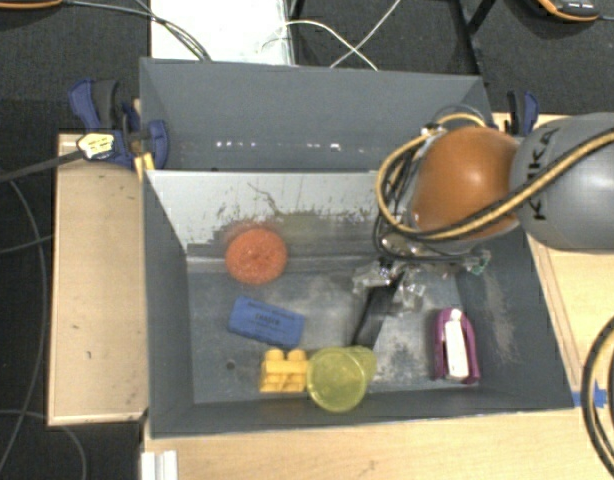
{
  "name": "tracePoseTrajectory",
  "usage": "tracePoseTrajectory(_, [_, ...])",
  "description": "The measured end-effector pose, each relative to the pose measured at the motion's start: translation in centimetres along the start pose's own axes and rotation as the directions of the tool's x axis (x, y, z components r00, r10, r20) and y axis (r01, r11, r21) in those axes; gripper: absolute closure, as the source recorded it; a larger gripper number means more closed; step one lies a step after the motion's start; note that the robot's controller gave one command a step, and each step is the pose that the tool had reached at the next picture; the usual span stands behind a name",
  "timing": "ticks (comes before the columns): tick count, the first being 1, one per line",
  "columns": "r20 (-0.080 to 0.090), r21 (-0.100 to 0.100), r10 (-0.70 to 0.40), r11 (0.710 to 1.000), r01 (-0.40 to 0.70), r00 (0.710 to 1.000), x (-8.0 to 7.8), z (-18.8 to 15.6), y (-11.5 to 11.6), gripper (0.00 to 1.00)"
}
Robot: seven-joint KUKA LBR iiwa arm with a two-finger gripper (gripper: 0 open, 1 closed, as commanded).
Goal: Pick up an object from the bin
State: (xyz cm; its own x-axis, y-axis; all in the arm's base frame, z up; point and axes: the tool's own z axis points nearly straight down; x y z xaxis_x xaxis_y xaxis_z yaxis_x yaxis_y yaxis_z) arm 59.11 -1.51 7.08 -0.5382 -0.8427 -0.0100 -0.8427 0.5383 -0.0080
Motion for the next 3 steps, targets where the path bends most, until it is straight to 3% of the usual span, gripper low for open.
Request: tracePoseTrajectory(3, [-0.001, -0.005, -0.003, 1.0, 0.003, 1.0, 0.0, -1.7, 0.2, 1.0])
